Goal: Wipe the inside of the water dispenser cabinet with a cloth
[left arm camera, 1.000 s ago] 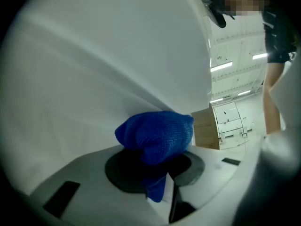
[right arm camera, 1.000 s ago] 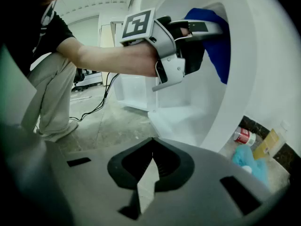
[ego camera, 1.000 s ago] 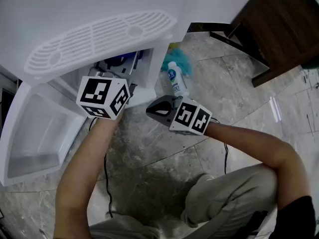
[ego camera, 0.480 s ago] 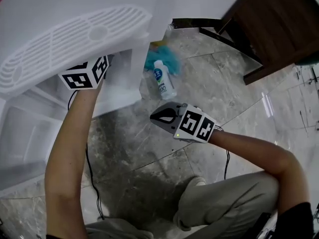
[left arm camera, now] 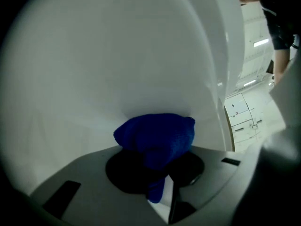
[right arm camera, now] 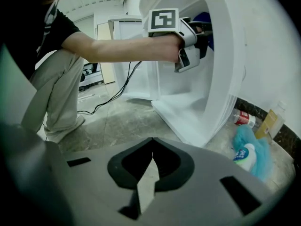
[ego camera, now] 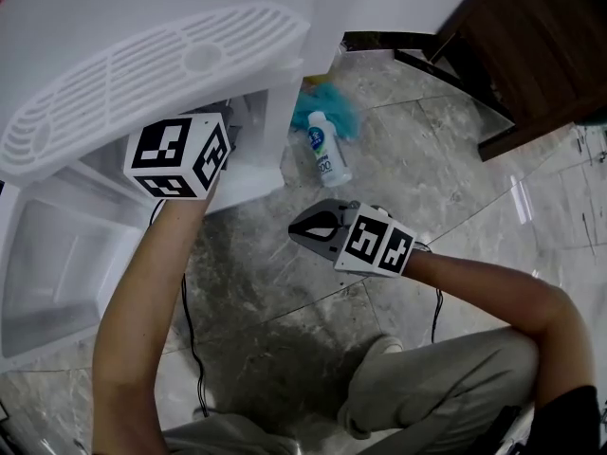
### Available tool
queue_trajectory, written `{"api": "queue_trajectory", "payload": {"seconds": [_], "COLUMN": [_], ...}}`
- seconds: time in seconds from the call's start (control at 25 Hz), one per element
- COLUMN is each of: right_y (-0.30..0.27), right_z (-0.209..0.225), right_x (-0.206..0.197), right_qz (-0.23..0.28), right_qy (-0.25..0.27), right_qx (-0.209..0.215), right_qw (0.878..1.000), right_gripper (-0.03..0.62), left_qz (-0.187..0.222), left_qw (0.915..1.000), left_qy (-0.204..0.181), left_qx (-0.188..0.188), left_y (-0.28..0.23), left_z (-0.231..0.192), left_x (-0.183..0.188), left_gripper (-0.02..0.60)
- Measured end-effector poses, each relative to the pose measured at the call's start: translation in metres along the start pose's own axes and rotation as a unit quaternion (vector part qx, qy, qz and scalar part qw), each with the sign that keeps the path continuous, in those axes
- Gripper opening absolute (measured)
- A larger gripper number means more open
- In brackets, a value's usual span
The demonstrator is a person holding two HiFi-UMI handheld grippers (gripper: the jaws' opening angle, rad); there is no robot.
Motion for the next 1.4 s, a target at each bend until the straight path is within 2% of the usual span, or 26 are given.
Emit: {"api": "queue_trajectory", "payload": {"seconds": [0.12,0.32,0.44,0.6,0.76,0.88,1.0,1.16,1.28,1.4], "right_y": [-0.006,-0.002,-0.001,-0.009,-0.016,-0.013,-0.008,-0.006,-0.012,-0.020], "right_z": [-0.012,-0.033,-0.042,-0.049,-0.053,-0.053,-0.051,-0.048,-0.050,-0.053], "right_x": [0.004,0.008,0.000,-0.003,0.003,-0.002,-0.008,-0.012,-0.008,-0.006], "right_qz": [-0.004,-0.030,-0.050,-0.066,-0.060,-0.068,-0.080,-0.088,-0.086,-0.085], "right_qy": [0.020,0.106,0.128,0.159,0.164,0.172,0.169,0.163,0.168,0.178], "right_qx": [0.023,0.067,0.082,0.106,0.117,0.123,0.121,0.117,0.125,0.139], "right_qw": [1.000,0.992,0.987,0.979,0.978,0.975,0.975,0.976,0.974,0.971], "right_gripper": [-0.002,-0.002,-0.002,-0.002,-0.002,-0.002,-0.002,-0.002,-0.002,-0.002], "left_qz": [0.003,0.001,0.001,0.008,0.010,0.007,0.007,0.005,-0.015,-0.083], "left_qw": [0.9998,0.9992,0.9996,0.9993,0.9990,0.9994,0.9998,0.9997,0.9975,0.9922], "left_qy": [-0.017,-0.039,-0.026,-0.019,-0.023,-0.027,-0.013,-0.005,-0.007,-0.015], "left_qx": [-0.014,-0.011,-0.009,-0.031,-0.038,-0.023,-0.014,-0.025,-0.068,-0.092], "left_y": [-0.008,-0.025,-0.022,-0.011,-0.011,-0.020,-0.027,-0.023,-0.013,0.005], "left_z": [-0.003,-0.023,-0.018,-0.006,-0.005,-0.015,-0.027,-0.022,-0.016,-0.026], "left_x": [0.001,-0.003,-0.004,0.002,0.001,-0.002,-0.005,-0.006,-0.013,-0.042], "left_gripper": [0.095,0.095,0.095,0.095,0.095,0.095,0.095,0.095,0.095,0.097]}}
Point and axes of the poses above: the fingertips, and each gripper's own axes: y backward along the fingers, z to its right, x out of its top, the point moved 4 cm from there along y, backward along the fingers, and after that the axes turned 14 degrees about z, right-handed, at the moved point
